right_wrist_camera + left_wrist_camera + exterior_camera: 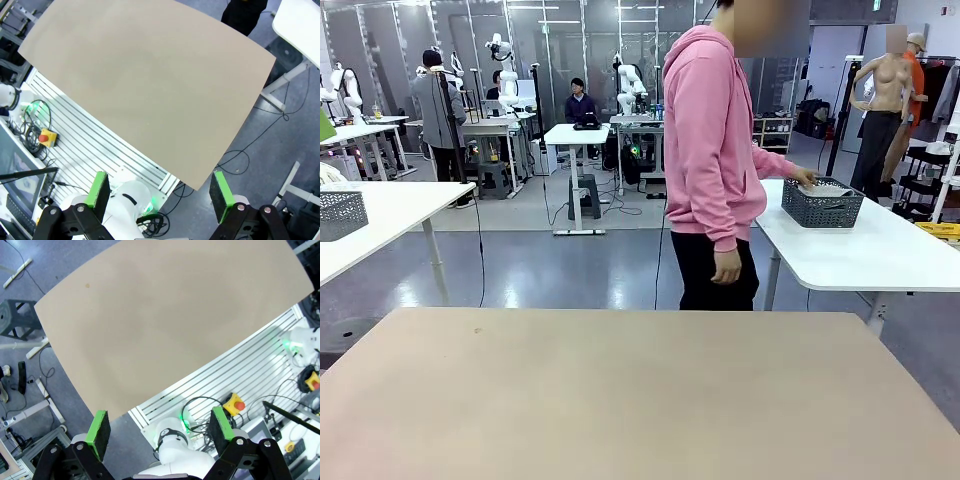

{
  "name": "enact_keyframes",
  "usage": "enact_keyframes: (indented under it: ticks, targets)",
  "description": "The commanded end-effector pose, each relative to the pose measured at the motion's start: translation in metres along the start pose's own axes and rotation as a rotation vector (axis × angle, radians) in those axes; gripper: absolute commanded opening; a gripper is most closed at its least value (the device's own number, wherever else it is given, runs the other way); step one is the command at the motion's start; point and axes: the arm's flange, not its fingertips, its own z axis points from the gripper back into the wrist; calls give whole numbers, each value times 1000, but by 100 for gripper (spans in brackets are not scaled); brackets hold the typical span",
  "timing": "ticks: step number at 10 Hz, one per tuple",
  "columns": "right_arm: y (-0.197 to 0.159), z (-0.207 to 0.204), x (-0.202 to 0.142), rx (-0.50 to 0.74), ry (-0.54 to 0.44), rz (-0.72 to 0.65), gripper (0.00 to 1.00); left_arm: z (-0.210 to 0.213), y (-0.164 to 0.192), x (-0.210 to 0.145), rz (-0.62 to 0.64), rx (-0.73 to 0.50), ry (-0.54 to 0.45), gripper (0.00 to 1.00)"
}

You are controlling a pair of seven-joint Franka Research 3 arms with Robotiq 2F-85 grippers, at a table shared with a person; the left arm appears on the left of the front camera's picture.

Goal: Fold the towels and place them in the basket.
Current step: Stack the folded Towel with hook on the right side of the table.

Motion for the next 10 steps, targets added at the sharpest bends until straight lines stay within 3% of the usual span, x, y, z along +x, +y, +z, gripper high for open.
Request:
enact_keyframes:
  ticks: [1, 10]
  targets:
    - [-1, 3, 1, 2, 15, -12, 100, 0, 1, -1, -19, 1, -1, 100]
    - [-1, 3, 1, 2, 15, -12, 100, 0, 1, -1, -19, 1, -1, 100]
